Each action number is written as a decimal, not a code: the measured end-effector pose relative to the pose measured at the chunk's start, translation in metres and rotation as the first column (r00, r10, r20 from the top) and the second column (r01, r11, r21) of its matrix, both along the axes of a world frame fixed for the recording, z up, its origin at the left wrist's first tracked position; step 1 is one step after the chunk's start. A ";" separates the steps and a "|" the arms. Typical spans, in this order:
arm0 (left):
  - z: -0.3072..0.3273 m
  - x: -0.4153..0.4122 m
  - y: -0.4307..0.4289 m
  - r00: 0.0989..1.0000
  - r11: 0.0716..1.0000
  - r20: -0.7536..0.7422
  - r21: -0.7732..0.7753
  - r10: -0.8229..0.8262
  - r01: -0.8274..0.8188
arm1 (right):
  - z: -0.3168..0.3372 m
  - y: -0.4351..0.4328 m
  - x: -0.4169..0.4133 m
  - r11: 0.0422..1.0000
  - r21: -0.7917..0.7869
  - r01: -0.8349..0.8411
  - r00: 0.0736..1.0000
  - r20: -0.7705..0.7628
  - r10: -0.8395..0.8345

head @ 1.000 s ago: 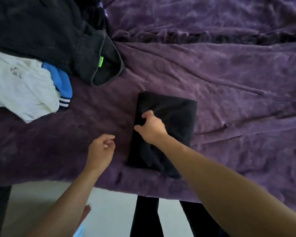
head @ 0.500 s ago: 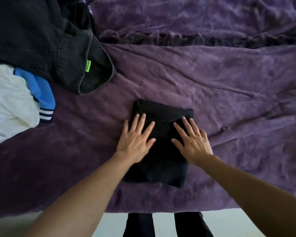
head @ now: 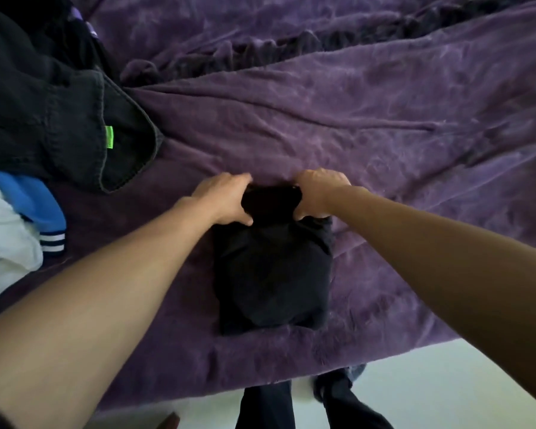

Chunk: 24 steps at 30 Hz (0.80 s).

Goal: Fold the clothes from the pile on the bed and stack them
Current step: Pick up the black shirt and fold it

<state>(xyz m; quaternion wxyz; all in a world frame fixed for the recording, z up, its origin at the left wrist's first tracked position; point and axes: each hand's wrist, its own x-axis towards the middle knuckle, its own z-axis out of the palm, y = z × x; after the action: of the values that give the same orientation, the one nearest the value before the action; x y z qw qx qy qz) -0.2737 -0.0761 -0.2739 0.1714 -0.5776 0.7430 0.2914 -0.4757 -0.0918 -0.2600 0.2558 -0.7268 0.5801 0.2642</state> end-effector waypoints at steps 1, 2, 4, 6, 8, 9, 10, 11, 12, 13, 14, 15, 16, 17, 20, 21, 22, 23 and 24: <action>0.004 -0.001 0.006 1.000 0.998 -0.008 0.060 0.028 -0.028 | 0.006 0.004 0.000 1.000 0.015 -0.010 1.000 0.000 0.010; 0.010 -0.001 0.014 0.998 0.994 -0.026 0.092 0.055 -0.052 | 0.014 0.012 -0.003 1.000 0.022 -0.017 1.000 0.016 0.017; 0.030 -0.005 0.027 0.990 0.992 -0.093 0.083 0.102 -0.094 | 0.034 0.034 -0.014 1.000 -0.019 -0.022 0.997 0.067 0.023; 0.056 -0.015 0.039 0.977 0.994 -0.188 0.061 0.102 -0.092 | 0.057 0.059 -0.033 0.995 -0.097 -0.010 0.991 0.130 0.023; 0.086 -0.032 0.051 0.970 0.999 -0.240 0.030 0.048 -0.042 | 0.082 0.085 -0.055 0.988 -0.152 0.028 0.982 0.190 0.001; 0.101 -0.042 0.057 0.972 1.000 -0.235 0.006 0.012 -0.011 | 0.094 0.097 -0.067 0.983 -0.178 0.040 0.979 0.206 -0.003; 0.117 -0.053 0.064 0.975 0.999 -0.219 -0.026 -0.025 0.020 | 0.107 0.109 -0.080 0.977 -0.207 0.048 0.977 0.215 -0.002; 0.132 -0.065 0.072 0.979 0.996 -0.194 -0.067 -0.068 0.056 | 0.120 0.120 -0.093 0.969 -0.239 0.058 0.976 0.220 -0.004; 0.147 -0.080 0.079 0.978 0.988 -0.172 -0.118 -0.118 0.098 | 0.133 0.132 -0.109 0.959 -0.273 0.074 0.974 0.225 -0.011; 0.162 -0.096 0.087 0.975 0.975 -0.152 -0.173 -0.165 0.138 | 0.146 0.144 -0.124 0.946 -0.310 0.091 0.973 0.229 -0.019; 0.177 -0.114 0.096 0.969 0.958 -0.133 -0.227 -0.210 0.177 | 0.161 0.155 -0.141 0.931 -0.349 0.105 0.973 0.230 -0.024; 0.192 -0.133 0.105 0.962 0.935 -0.105 -0.281 -0.253 0.216 | 0.176 0.166 -0.160 0.915 -0.388 0.114 0.973 0.231 -0.023; 0.208 -0.154 0.114 0.954 0.909 -0.074 -0.334 -0.291 0.251 | 0.191 0.177 -0.179 0.898 -0.424 0.118 0.972 0.234 -0.017; 0.223 -0.176 0.123 0.947 0.883 -0.047 -0.378 -0.317 0.277 | 0.206 0.188 -0.200 0.881 -0.458 0.121 0.972 0.237 -0.010; 0.266 -0.245 0.147 0.934 0.827 -0.039 -0.479 -0.355 0.294 | 0.251 0.220 -0.267 0.832 -0.537 0.135 0.976 0.216 -0.019; 0.279 -0.269 0.155 0.929 0.811 -0.049 -0.506 -0.367 0.294 | 0.265 0.231 -0.290 0.818 -0.556 0.146 0.977 0.211 -0.031; 0.291 -0.293 0.162 0.922 0.797 -0.060 -0.527 -0.383 0.296 | 0.279 0.241 -0.314 0.806 -0.571 0.157 0.978 0.203 -0.047; 0.302 -0.318 0.169 0.914 0.784 -0.069 -0.543 -0.401 0.302 | 0.293 0.251 -0.337 0.796 -0.583 0.166 0.980 0.190 -0.065; 0.312 -0.342 0.175 0.905 0.772 -0.077 -0.554 -0.419 0.311 | 0.306 0.261 -0.361 0.787 -0.593 0.173 0.981 0.176 -0.083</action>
<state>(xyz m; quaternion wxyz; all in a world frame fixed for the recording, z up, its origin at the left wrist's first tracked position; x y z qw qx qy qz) -0.6157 0.0990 0.0380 -0.0151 -0.4145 0.9053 0.0914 -0.8363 0.1692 0.0463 0.0677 -0.7461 0.6624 -0.0051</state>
